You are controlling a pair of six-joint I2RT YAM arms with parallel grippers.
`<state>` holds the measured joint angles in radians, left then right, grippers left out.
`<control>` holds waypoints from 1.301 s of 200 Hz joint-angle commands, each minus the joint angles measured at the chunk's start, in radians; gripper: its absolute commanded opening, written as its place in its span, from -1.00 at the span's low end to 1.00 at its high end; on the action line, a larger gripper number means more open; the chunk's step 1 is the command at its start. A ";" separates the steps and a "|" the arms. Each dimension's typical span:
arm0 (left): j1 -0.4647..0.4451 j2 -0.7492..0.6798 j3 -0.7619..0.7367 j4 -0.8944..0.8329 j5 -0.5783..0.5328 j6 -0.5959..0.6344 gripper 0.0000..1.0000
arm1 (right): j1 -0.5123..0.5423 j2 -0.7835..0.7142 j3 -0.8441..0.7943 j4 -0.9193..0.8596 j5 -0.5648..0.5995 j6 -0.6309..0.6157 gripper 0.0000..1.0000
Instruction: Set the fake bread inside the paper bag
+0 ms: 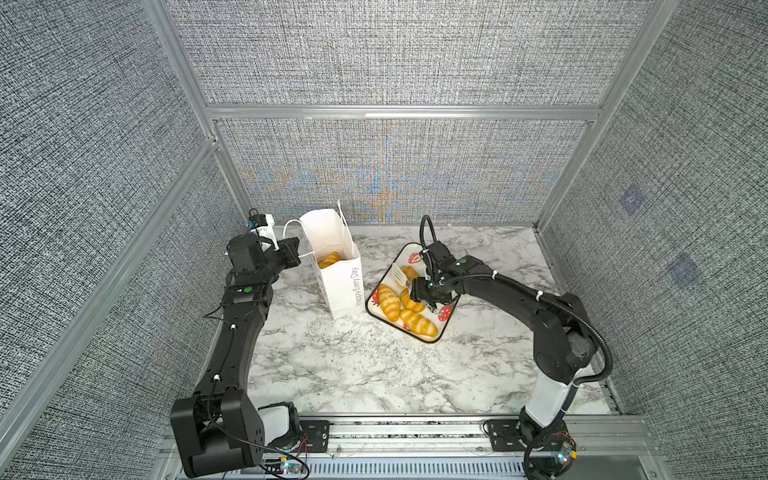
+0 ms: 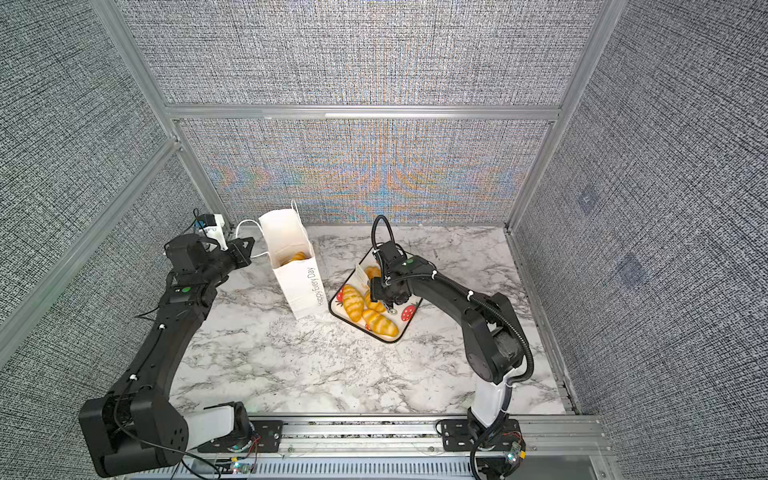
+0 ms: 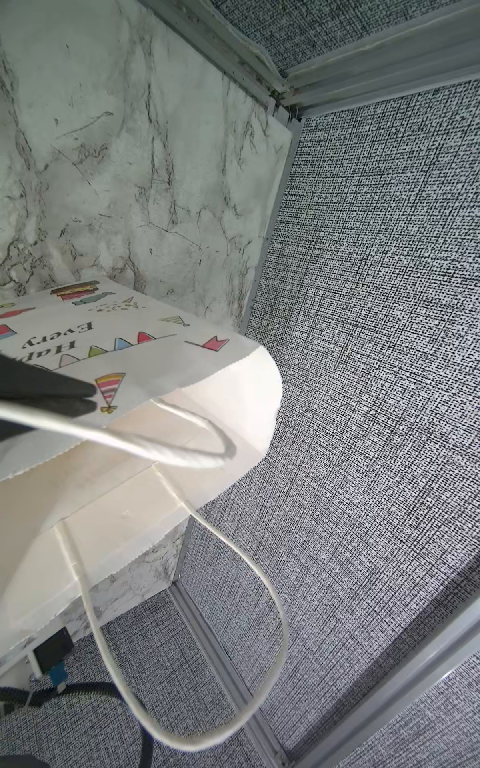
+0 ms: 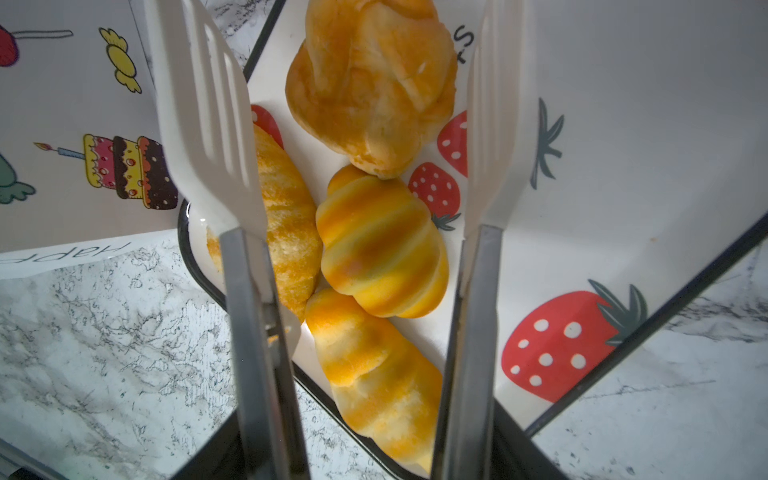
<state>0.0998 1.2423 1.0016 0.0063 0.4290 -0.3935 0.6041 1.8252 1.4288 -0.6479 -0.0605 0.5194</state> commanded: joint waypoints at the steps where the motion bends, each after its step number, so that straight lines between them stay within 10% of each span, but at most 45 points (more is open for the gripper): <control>1: 0.001 0.002 -0.003 0.030 0.010 0.001 -1.00 | 0.007 0.006 0.005 0.009 0.001 0.010 0.29; 260: 0.003 0.000 -0.003 0.027 0.007 0.002 -1.00 | 0.023 0.080 0.079 -0.079 0.093 -0.034 0.29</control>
<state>0.1009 1.2430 1.0008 0.0067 0.4290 -0.3935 0.6216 1.9018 1.4963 -0.7086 0.0139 0.4953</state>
